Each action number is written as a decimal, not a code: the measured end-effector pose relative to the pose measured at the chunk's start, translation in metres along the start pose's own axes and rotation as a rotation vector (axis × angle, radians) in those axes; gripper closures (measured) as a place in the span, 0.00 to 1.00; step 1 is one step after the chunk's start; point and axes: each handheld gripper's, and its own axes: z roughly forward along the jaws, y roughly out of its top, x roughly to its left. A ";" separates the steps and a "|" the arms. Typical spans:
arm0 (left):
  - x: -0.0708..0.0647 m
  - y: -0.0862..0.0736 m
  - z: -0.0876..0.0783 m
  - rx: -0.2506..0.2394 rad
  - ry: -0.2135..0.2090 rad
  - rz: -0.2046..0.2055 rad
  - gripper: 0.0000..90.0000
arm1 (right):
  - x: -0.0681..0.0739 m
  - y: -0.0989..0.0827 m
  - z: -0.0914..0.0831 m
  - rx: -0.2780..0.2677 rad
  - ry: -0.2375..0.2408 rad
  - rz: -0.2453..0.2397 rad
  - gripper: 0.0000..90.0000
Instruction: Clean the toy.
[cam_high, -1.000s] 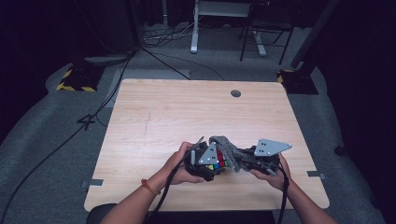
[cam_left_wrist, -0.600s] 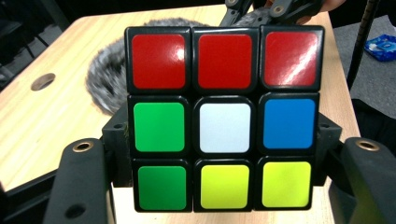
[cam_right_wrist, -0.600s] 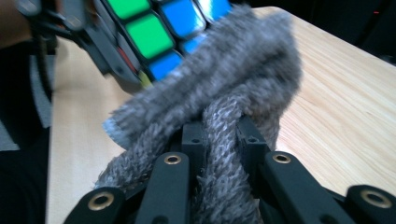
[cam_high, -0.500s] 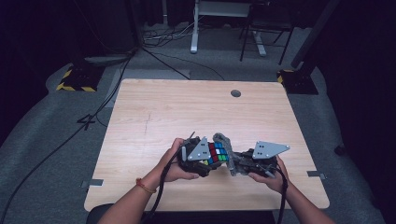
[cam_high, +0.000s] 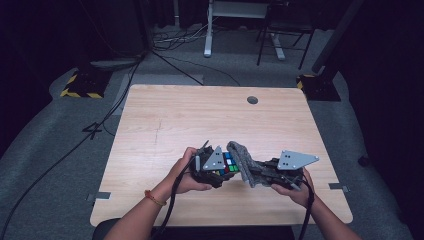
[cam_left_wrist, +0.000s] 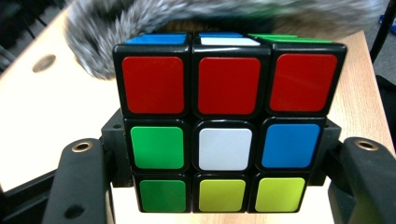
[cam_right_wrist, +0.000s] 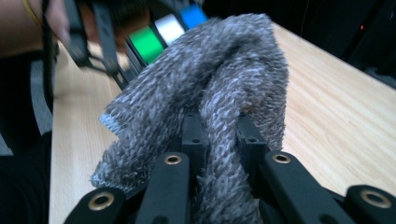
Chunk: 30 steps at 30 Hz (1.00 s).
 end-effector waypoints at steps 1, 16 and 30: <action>-0.001 -0.001 0.004 0.009 -0.011 -0.004 0.37 | 0.001 0.001 -0.001 -0.009 0.002 -0.005 0.87; -0.018 0.008 0.021 0.049 -0.042 0.040 0.37 | 0.005 -0.002 0.015 0.088 -0.089 -0.089 0.86; -0.007 0.001 -0.001 -0.029 -0.019 0.013 0.37 | 0.002 -0.010 0.017 0.048 0.002 -0.007 0.86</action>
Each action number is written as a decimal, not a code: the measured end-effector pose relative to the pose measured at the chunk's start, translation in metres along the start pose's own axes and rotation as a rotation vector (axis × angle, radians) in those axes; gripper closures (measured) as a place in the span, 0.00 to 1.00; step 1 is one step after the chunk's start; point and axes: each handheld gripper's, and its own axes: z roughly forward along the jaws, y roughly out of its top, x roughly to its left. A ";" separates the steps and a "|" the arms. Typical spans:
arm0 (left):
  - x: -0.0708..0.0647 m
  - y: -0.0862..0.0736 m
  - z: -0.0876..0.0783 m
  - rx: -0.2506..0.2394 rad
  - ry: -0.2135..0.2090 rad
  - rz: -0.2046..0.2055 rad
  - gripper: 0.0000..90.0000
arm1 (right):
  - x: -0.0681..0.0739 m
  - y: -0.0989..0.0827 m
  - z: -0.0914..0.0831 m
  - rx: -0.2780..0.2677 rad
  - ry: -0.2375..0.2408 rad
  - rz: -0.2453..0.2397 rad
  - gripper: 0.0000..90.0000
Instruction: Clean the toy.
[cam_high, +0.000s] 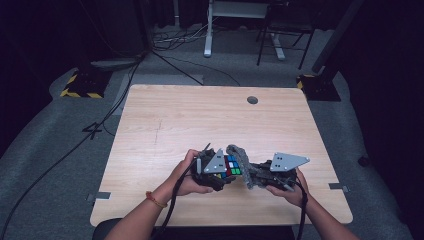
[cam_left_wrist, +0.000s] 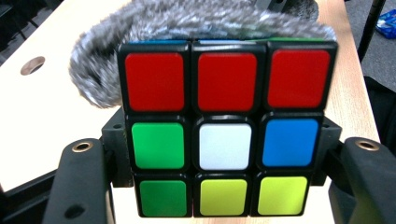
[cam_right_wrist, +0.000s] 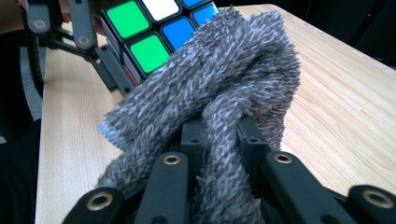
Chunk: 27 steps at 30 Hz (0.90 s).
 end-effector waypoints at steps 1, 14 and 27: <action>0.000 0.000 0.001 -0.003 -0.005 -0.003 0.37 | -0.001 0.000 -0.001 -0.007 0.004 0.006 0.86; -0.001 -0.003 0.010 0.037 -0.031 -0.001 0.36 | 0.003 0.005 -0.002 -0.075 0.070 0.010 0.86; 0.001 -0.003 0.014 -0.016 -0.066 -0.055 0.36 | -0.003 -0.003 0.004 -0.008 0.045 0.039 0.86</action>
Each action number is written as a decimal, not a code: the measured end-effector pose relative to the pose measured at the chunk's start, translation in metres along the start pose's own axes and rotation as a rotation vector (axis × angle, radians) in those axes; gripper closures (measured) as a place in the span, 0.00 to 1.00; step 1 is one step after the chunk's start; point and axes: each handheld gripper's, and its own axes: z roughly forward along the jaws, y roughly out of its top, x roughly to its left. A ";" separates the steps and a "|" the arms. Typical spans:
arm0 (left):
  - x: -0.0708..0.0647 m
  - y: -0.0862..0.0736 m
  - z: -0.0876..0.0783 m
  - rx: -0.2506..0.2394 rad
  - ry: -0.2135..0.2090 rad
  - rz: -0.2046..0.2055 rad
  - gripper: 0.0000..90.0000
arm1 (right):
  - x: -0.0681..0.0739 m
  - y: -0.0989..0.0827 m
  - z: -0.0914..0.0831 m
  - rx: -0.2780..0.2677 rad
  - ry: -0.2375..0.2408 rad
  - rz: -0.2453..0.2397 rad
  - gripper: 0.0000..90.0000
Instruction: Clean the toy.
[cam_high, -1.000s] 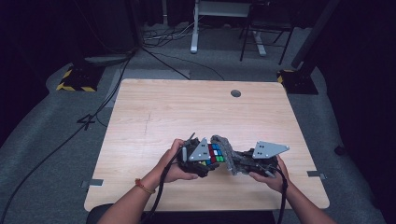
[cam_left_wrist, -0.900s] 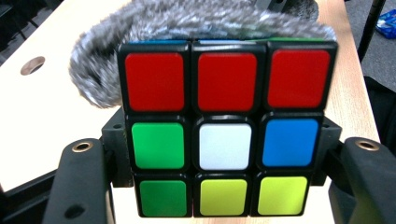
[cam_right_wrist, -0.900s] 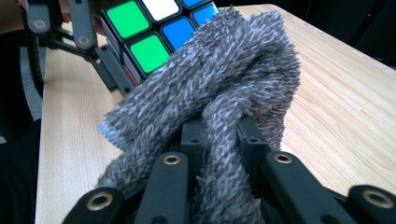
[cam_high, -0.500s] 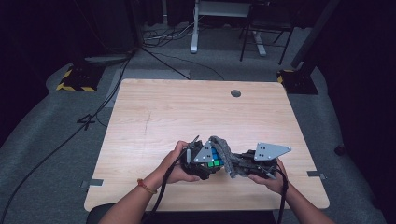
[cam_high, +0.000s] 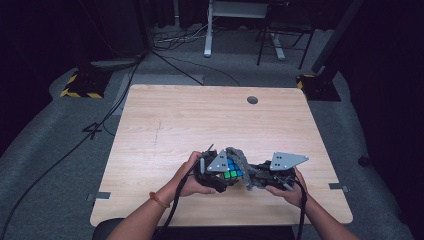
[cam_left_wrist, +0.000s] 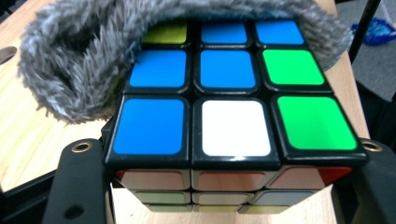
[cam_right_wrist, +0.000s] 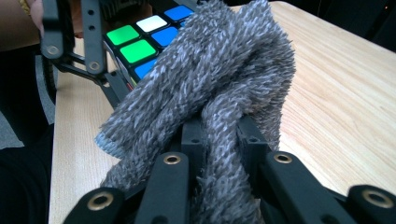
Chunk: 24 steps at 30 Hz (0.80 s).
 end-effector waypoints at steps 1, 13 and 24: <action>0.000 0.000 0.000 0.002 0.002 -0.004 0.36 | -0.001 -0.001 0.001 0.003 0.000 0.005 0.86; -0.003 -0.002 0.012 0.053 0.002 -0.005 0.36 | 0.001 -0.002 0.000 -0.020 0.025 0.034 0.86; -0.003 0.001 0.008 0.026 0.023 0.017 0.37 | 0.000 -0.001 0.000 0.004 -0.007 0.019 0.86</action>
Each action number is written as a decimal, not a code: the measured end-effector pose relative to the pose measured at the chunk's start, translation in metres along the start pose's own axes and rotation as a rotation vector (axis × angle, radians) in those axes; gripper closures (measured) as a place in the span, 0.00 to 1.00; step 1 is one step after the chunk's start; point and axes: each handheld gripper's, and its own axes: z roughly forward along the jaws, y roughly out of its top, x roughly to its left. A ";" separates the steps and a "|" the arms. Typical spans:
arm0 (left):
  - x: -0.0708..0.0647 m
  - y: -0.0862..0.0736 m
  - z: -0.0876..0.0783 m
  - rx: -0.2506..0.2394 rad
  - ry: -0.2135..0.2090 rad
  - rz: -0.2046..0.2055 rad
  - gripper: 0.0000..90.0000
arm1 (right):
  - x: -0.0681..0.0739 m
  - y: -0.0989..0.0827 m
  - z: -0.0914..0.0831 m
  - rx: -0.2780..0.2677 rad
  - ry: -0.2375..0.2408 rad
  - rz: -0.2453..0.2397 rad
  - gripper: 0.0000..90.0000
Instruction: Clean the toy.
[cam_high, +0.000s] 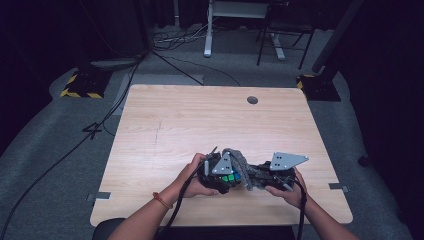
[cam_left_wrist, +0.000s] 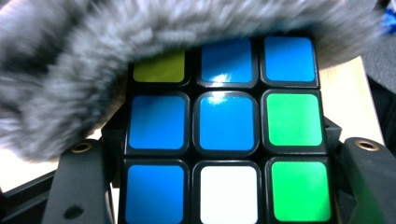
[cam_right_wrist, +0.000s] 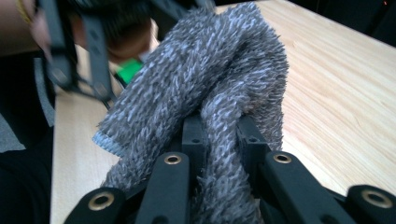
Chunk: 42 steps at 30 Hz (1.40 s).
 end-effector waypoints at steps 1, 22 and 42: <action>0.001 0.000 -0.003 -0.007 0.001 -0.003 0.37 | -0.001 -0.001 0.001 0.008 -0.004 0.003 0.86; -0.006 0.004 -0.001 0.009 -0.020 0.035 0.37 | 0.006 0.008 -0.003 -0.017 -0.039 -0.046 0.86; -0.004 0.001 -0.006 0.015 -0.025 0.041 0.37 | 0.015 0.013 -0.005 -0.019 -0.009 -0.073 0.86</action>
